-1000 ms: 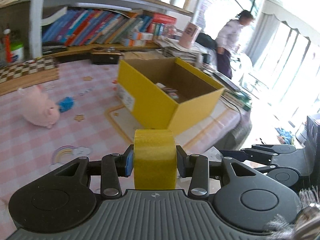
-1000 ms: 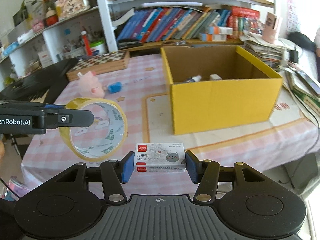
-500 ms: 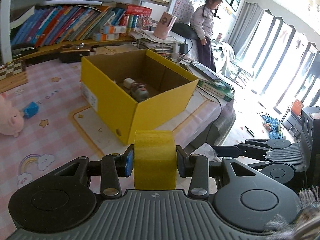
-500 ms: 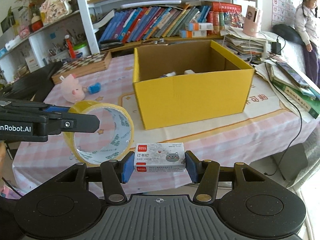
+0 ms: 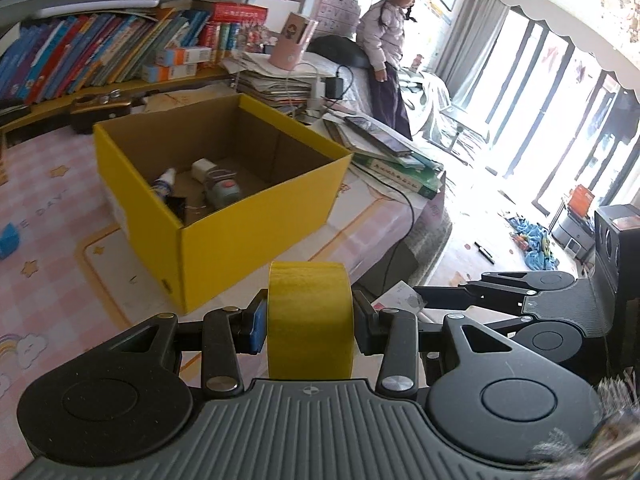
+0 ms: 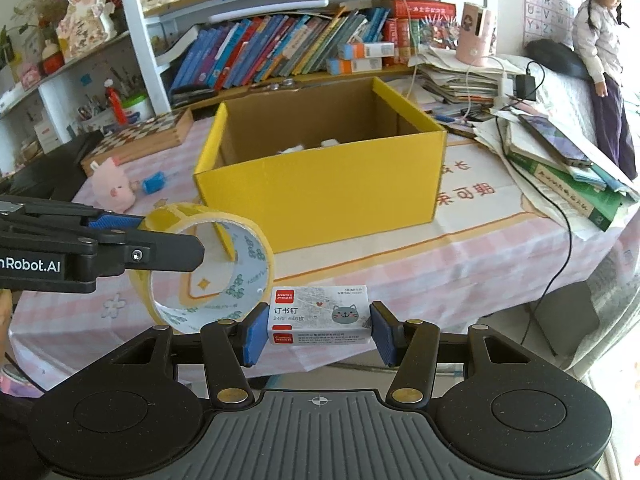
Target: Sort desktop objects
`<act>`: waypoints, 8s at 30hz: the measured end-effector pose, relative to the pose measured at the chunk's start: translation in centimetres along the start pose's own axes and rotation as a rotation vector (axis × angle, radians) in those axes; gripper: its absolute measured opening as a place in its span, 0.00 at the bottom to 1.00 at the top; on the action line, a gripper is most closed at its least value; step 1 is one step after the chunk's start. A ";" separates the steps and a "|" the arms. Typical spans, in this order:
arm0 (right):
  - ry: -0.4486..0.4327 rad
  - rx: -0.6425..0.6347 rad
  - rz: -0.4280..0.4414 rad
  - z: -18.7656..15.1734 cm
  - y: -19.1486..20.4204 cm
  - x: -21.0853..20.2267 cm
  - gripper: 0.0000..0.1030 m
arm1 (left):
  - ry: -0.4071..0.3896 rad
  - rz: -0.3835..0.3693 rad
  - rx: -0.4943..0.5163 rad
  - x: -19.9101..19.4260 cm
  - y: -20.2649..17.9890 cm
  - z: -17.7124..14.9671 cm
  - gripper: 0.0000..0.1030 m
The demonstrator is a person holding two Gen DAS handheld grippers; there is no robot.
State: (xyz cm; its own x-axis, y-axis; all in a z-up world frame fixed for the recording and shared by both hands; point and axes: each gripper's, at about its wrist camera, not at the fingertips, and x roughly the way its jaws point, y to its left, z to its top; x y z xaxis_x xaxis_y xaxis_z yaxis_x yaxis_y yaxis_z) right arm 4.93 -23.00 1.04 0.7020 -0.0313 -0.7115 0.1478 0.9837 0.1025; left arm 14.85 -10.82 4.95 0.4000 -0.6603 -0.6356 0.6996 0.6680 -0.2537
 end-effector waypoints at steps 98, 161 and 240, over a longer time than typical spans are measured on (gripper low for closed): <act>-0.153 -0.423 0.228 15.5 -5.0 10.0 0.68 | -0.341 0.484 -0.225 2.4 1.9 6.8 0.93; -0.103 -0.125 0.070 0.9 7.8 4.5 0.71 | -0.097 0.427 -0.151 -6.6 7.0 -6.8 0.97; -0.071 -0.271 0.188 12.1 24.1 25.1 0.71 | -0.185 0.541 -0.670 -0.6 35.7 -1.4 0.65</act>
State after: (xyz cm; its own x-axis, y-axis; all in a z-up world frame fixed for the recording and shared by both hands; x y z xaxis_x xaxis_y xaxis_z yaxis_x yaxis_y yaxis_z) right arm 34.53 -2.19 -5.90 0.7473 0.1526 -0.6467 -0.1731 0.9844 0.0323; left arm 38.75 13.92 -4.72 0.7059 -0.2011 -0.6792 -0.0848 0.9280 -0.3629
